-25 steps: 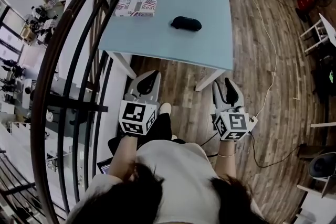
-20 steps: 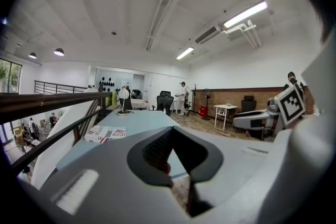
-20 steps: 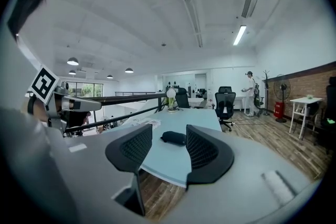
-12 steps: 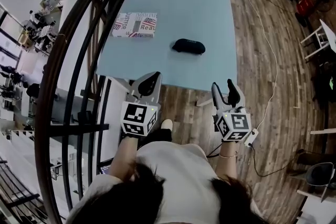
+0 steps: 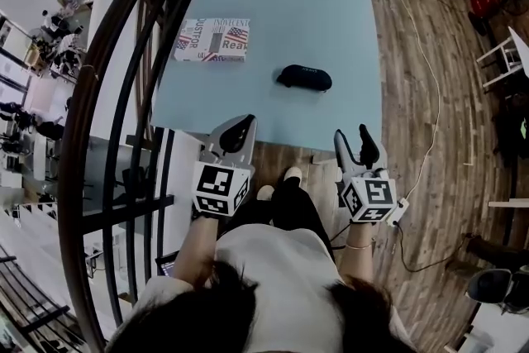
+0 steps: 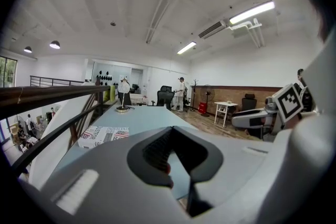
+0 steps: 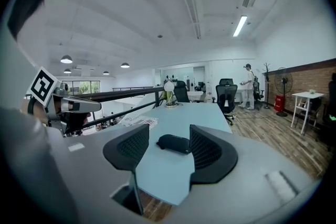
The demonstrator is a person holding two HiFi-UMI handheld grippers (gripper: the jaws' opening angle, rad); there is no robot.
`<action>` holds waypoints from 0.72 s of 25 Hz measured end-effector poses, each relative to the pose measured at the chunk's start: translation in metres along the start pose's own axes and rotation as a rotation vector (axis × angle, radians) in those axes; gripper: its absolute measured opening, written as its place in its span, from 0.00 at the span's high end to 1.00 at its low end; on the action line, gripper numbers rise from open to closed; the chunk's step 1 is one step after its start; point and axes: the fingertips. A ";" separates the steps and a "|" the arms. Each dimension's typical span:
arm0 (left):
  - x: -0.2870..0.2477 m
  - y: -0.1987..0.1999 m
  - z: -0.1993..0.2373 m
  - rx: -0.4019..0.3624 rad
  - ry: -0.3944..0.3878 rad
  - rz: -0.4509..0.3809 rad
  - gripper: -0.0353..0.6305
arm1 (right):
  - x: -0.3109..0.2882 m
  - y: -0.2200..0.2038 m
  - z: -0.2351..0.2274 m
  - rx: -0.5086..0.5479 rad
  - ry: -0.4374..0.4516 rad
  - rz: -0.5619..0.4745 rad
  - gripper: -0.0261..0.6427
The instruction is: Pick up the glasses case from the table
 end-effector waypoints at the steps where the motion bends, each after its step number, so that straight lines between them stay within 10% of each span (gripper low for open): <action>1: -0.005 -0.002 0.002 0.005 0.001 0.007 0.86 | -0.004 -0.001 -0.002 -0.003 0.003 0.006 0.64; 18: -0.126 0.021 0.024 0.024 0.088 0.039 0.86 | -0.126 0.006 -0.079 -0.012 0.145 0.080 0.58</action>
Point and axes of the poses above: the fingertips, and each gripper's own axes: x backward along the fingers, z to its left, y out of its top, and after that the axes turned 15 degrees about y, right-handed
